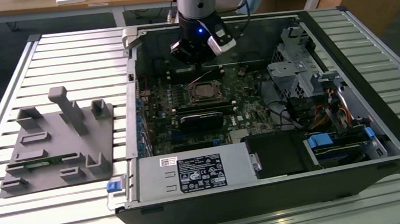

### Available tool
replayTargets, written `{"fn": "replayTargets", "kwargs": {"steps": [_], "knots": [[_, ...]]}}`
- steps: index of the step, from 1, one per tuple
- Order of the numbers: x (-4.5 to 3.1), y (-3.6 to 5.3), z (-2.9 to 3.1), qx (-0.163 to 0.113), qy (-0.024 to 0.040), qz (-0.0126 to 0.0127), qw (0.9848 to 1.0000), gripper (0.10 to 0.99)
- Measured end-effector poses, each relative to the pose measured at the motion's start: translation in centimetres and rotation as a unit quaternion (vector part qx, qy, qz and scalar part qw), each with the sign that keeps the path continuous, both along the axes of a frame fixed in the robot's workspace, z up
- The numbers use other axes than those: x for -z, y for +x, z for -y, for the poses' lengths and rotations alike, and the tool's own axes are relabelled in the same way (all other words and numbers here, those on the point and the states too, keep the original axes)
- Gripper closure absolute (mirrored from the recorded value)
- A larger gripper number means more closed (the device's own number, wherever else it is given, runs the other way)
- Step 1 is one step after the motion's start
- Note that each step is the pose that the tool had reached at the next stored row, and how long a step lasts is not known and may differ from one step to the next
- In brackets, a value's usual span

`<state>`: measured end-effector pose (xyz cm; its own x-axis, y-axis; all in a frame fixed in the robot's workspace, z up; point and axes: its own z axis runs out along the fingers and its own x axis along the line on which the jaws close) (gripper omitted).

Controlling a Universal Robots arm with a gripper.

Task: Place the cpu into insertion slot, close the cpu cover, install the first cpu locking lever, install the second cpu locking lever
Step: 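Install the first cpu locking lever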

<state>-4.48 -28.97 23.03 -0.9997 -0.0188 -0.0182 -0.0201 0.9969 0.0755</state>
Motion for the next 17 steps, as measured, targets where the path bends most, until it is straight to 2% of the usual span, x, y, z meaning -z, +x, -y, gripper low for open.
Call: {"fn": "replayTargets", "kwargs": {"steps": [17], "knots": [[0.66, 1.28, -0.28, 0.0, 0.0001, 0.0, 1.0, 0.98]]}}
